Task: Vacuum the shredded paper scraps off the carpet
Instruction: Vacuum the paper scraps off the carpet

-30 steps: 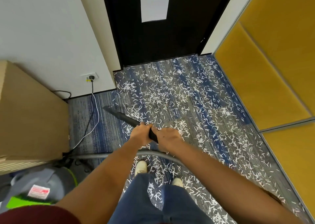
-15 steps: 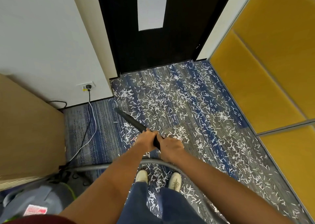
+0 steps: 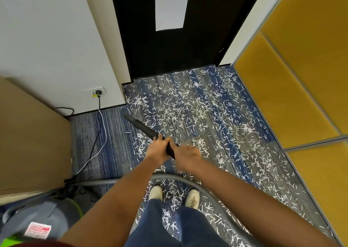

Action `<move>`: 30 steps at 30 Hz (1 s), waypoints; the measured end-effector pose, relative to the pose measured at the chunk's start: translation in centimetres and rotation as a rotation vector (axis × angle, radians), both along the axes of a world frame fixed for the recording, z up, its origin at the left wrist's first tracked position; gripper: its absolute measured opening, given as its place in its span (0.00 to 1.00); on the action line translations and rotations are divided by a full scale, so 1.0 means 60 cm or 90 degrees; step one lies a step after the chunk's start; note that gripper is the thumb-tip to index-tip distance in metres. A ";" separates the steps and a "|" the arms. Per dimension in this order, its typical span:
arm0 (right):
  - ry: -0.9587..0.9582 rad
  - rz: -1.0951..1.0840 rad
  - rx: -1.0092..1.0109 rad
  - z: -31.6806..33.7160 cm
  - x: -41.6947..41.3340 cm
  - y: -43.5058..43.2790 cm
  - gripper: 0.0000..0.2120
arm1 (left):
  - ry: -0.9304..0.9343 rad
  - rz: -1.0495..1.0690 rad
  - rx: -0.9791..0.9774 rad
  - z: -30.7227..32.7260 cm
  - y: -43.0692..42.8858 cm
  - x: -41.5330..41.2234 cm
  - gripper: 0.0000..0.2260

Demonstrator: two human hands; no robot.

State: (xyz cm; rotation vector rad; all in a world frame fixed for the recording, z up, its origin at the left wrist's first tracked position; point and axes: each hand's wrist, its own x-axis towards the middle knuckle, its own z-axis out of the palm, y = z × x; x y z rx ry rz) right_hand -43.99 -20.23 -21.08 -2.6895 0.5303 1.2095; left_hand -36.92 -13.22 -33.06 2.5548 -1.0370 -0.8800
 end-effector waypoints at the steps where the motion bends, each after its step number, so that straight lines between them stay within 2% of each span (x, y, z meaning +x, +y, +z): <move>1: 0.000 0.002 -0.005 0.002 0.010 0.000 0.36 | -0.001 0.026 -0.011 0.002 0.000 0.005 0.18; 5: 0.018 0.006 -0.006 0.000 0.061 0.004 0.37 | -0.019 0.098 -0.045 0.006 0.009 0.038 0.17; 12: 0.027 -0.039 0.051 -0.002 0.117 0.016 0.38 | -0.036 0.035 -0.035 0.011 0.029 0.098 0.19; 17: 0.015 -0.057 0.043 0.010 0.132 0.017 0.23 | 0.007 0.038 -0.046 0.021 0.028 0.112 0.20; 21: -0.024 -0.070 0.020 0.008 0.126 0.019 0.20 | 0.002 0.003 -0.054 0.029 0.025 0.113 0.23; 23: -0.015 -0.084 0.026 0.008 0.126 0.018 0.22 | 0.008 0.006 -0.065 0.032 0.022 0.110 0.21; 28: 0.039 -0.130 0.071 0.007 0.111 -0.011 0.39 | 0.061 0.006 -0.099 0.032 0.001 0.086 0.21; 30: 0.034 -0.128 0.069 0.009 0.097 -0.021 0.41 | 0.076 0.017 -0.120 0.029 -0.010 0.072 0.21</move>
